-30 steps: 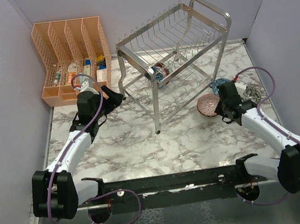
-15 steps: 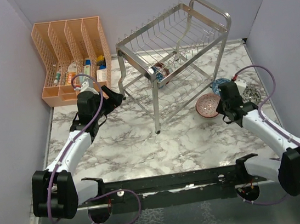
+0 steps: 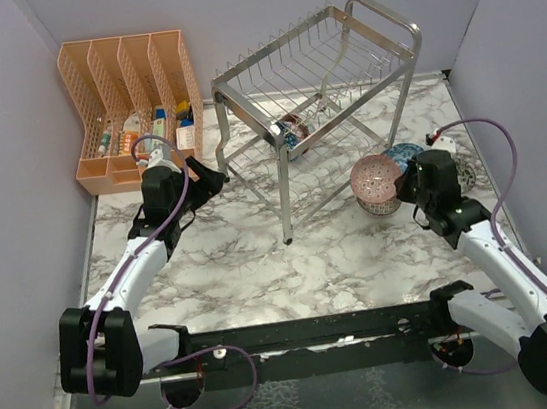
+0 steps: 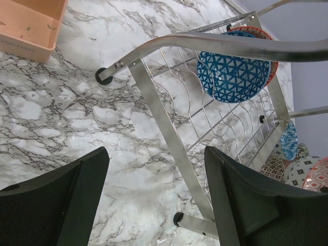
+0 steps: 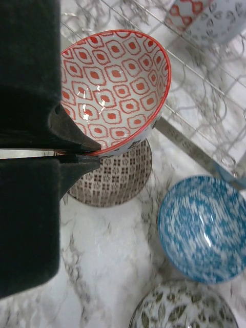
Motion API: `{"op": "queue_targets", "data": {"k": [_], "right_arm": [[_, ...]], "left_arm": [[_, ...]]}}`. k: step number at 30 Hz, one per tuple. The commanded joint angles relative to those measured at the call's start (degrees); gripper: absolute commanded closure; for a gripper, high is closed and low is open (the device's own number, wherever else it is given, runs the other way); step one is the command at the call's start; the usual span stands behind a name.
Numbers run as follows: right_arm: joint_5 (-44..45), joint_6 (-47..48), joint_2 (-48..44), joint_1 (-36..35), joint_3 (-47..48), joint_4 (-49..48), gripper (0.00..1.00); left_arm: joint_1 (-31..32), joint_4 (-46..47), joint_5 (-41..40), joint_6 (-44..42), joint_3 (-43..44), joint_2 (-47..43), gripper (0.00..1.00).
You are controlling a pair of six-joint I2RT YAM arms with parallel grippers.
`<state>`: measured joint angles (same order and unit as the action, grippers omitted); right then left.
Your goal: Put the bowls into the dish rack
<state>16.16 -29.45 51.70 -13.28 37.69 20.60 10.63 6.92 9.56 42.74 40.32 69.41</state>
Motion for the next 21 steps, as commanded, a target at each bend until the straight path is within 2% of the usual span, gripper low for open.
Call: {"op": "queue_targets", "data": {"k": [1, 6, 13, 18, 21], "right_arm": [[-13.5, -0.5, 2.2, 0.1, -0.7, -9.8, 0.99], [-19.7, -1.0, 5.3, 0.0, -1.5, -17.0, 0.99], [-18.5, 0.4, 9.2, -0.1, -2.4, -28.7, 0.99], [-12.9, 2.6, 15.1, -2.0, -1.8, -36.6, 0.99], [-2.1, 6.8, 18.5, -6.7, -0.5, -41.1, 0.99]], "left_arm": [[0.0, 0.7, -0.4, -0.4, 0.1, 0.1, 0.22], [0.0, 0.7, -0.8, -0.5, 0.1, 0.0, 0.22], [0.0, 1.1, -0.8, -0.4, 0.5, 0.9, 0.23], [0.0, 1.0, -0.6, -0.5, 0.7, 1.2, 0.23], [0.0, 0.9, -0.8, -0.7, 0.7, 0.9, 0.23]]}}
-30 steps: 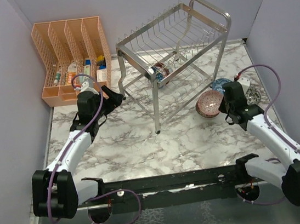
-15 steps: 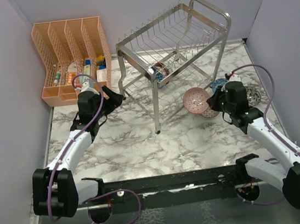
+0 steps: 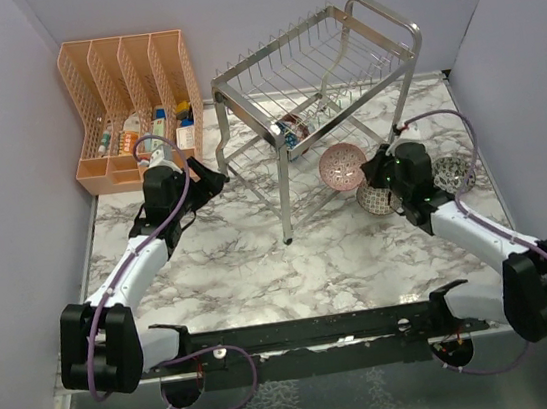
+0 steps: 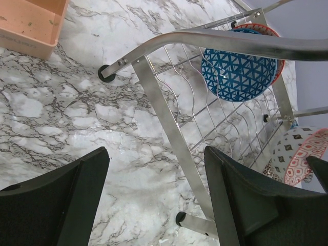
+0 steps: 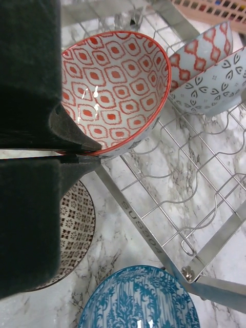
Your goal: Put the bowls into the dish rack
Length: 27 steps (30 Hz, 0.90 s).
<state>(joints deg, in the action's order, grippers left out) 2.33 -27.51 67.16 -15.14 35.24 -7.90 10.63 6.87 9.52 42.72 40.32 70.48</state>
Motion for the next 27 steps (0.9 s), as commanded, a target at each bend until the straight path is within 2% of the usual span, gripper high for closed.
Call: {"op": "queue_targets", "data": {"k": [1, 6, 10, 17, 27], "right_arm": [[15.7, 6.6, 4.3, -6.6, 2.2, -14.7, 0.99], [34.0, 13.5, 11.0, -12.5, 3.7, -27.0, 0.99], [43.1, 16.9, 16.1, -13.5, 3.6, -37.2, 0.99], [46.9, 22.7, 22.6, -13.6, 3.9, -46.7, 0.99], [50.4, 52.3, 41.5, -14.2, 12.3, -81.0, 0.99]], "left_arm": [[0.0, 0.9, -0.7, -0.7, 0.7, -0.2, 0.22], [0.0, 1.0, -0.6, -0.8, 0.7, -0.3, 0.23], [0.0, 0.7, -0.7, -0.9, 0.6, -0.5, 0.23], [0.0, 1.2, -0.6, -0.9, 0.4, 0.0, 0.23], [0.0, 1.8, -0.1, -0.7, 0.7, 1.2, 0.23]]}}
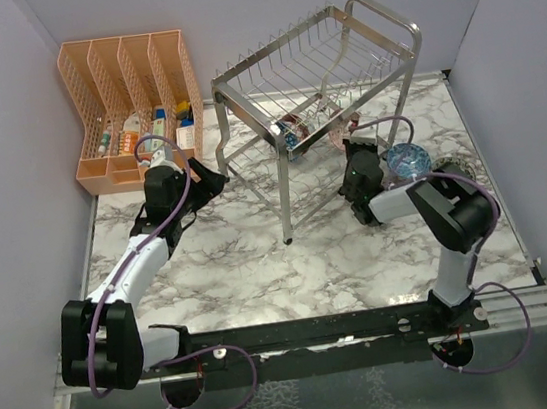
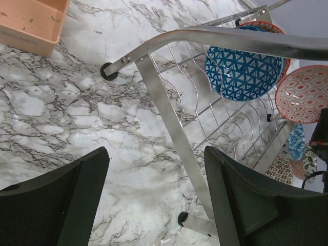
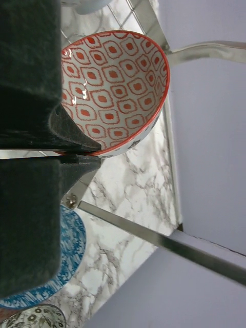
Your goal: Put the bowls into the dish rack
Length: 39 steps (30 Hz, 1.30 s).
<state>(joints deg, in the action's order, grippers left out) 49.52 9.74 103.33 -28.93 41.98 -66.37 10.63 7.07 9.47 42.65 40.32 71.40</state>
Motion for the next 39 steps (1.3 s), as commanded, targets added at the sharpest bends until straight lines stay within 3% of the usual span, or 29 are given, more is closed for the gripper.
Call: {"op": "queue_targets", "data": {"k": [1, 4, 10, 26, 39], "right_arm": [[3.1, 16.8, 6.7, -0.4, 6.9, -24.1, 0.99], [1.7, 18.9, 9.4, -0.4, 10.4, -23.9, 0.99], [-2.9, 14.8, 12.5, -0.3, 15.8, -14.3, 0.99], [-6.3, 16.5, 23.8, -0.3, 28.2, -11.1, 0.99], [-12.1, 14.1, 25.2, -0.8, 28.6, -6.0, 0.99]], "left_arm": [[0.0, 1.7, 0.1, -0.7, 0.7, 0.4, 0.23], [0.0, 1.7, 0.1, -0.7, 0.7, 0.6, 0.23], [0.0, 1.8, 0.0, -0.7, 0.6, 0.6, 0.23], [0.0, 2.9, 0.5, -0.3, -0.4, 0.7, 0.23], [0.0, 3.2, 0.6, -0.3, -0.5, 1.1, 0.23]]}}
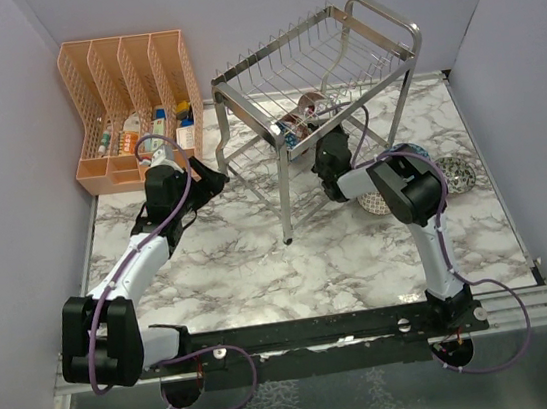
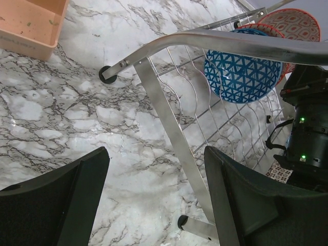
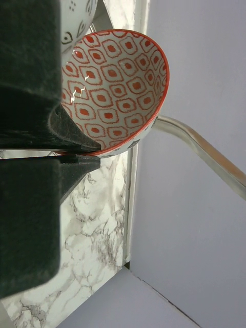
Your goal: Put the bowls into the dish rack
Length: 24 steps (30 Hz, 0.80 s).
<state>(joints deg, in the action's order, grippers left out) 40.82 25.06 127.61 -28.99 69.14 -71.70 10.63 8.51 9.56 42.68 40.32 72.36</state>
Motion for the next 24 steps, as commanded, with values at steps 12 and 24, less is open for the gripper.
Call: {"op": "queue_targets", "data": {"k": [12, 24], "right_arm": [[-3.1, 2.8, 3.9, -2.7, 2.2, -1.0, 0.99], [-4.1, 3.1, 1.7, -4.4, -1.0, -0.9, 0.80]], "left_arm": [[0.0, 1.8, 0.3, -0.3, -0.6, 0.1, 0.23], [0.0, 1.8, 0.2, -0.3, -0.4, 0.2, 0.23]]}}
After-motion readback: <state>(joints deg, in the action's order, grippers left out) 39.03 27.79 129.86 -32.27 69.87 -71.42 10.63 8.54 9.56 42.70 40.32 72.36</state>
